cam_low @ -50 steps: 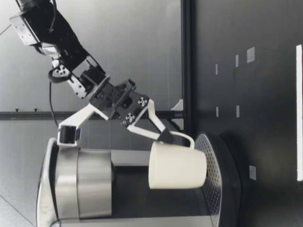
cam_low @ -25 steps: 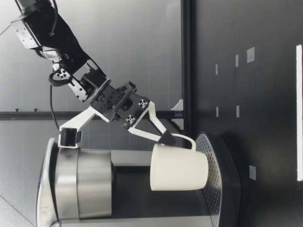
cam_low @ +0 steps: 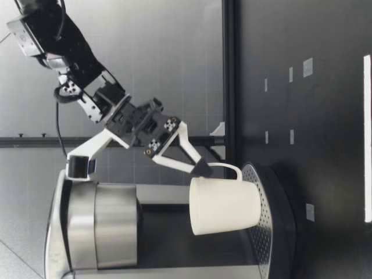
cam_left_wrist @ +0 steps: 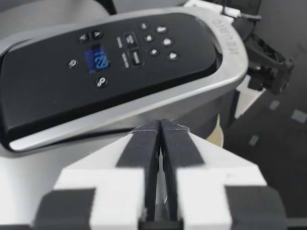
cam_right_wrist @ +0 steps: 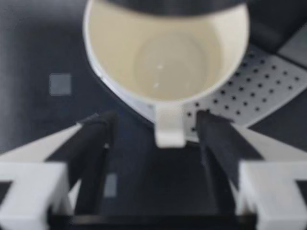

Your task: Place the coffee capsule inside the capsule container, then place the cup onto the center of the cup tray.

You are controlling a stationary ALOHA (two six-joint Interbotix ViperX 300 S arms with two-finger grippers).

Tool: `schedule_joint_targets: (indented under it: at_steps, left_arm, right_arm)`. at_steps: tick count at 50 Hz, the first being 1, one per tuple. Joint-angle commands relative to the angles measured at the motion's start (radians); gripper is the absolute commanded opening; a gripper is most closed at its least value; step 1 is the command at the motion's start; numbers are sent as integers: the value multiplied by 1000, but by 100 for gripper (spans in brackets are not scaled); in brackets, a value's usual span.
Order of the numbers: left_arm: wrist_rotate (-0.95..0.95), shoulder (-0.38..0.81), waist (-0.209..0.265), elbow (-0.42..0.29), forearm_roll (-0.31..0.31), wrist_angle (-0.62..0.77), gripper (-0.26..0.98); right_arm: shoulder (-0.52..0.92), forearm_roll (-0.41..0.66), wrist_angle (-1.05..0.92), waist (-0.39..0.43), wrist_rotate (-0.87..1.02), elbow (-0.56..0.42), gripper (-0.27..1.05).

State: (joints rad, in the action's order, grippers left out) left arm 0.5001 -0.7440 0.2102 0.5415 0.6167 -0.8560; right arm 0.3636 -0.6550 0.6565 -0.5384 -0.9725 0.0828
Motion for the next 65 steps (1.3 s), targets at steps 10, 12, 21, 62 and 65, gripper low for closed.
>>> schedule_joint_targets:
  at_steps: [10,12,21,62,65]
  left_arm:
    - [6,17,3,-11,32,117,10]
    - [8,25,8,-11,40,140,10]
    - [31,81,86,-6,55,267,10]
    - [20,351,224,-160,89,244,10]
    - [12,353,224,-166,89,222,10]
  right_arm:
    - [-144,2,-35,0,-5,109,62]
    - [-161,2,-43,-2,-5,129,62]
    - [-265,-6,-106,-2,-5,232,62]
    - [-586,-245,-207,64,-25,485,60]
    - [-588,-245,-207,66,-25,486,60]
